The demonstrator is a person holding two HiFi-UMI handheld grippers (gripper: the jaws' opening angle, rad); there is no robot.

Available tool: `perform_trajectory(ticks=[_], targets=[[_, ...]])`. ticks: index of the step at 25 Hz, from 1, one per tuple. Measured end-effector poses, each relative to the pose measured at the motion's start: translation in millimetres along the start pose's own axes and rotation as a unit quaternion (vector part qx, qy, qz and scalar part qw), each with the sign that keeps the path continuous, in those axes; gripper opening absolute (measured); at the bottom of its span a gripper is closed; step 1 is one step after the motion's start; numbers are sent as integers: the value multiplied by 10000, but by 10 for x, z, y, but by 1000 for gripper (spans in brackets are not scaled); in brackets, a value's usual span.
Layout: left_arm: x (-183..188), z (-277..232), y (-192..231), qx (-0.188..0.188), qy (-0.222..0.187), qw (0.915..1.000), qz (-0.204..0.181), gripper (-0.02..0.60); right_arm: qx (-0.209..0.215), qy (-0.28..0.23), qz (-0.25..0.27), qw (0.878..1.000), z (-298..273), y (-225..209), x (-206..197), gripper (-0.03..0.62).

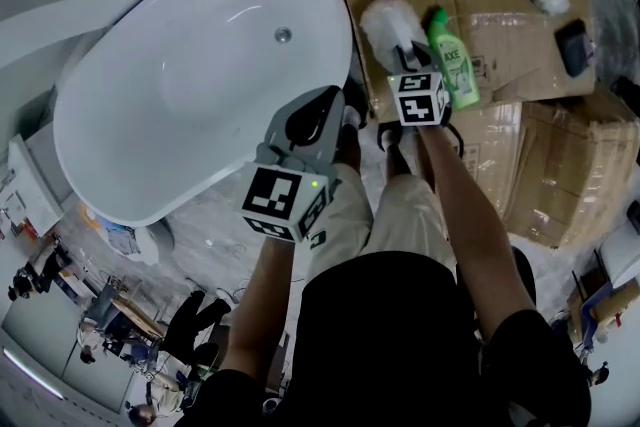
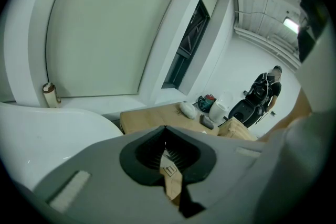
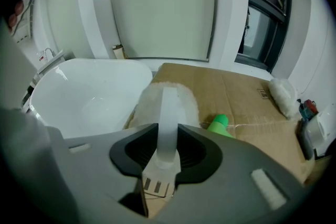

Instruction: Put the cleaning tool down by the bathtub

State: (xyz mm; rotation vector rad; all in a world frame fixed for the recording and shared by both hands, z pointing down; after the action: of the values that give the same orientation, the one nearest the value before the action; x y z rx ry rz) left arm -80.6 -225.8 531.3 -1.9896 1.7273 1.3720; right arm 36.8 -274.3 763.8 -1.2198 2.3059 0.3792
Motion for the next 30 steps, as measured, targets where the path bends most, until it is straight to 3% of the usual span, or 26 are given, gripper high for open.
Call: perform_trajectory(ticks=[11,30], targets=[[-74,51,-142,74,99,9999,80,-2,155,-178,70,9997,130,-14,44,115],[103,424,-674,437,-569,9974,4,-2,323,-812,495,9949,943,10,303,115]])
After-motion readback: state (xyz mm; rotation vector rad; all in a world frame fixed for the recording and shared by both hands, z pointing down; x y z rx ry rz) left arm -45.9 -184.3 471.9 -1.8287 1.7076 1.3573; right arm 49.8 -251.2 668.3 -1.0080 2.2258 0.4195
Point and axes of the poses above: the fingertips, and each gripper's own axes: z backward along the fingers, y to its left, x out of its top, the point moved 1 cm from there along z, backward along the fingers, and after that the axes turned 6 degrees about z, right-handed, at the moved point
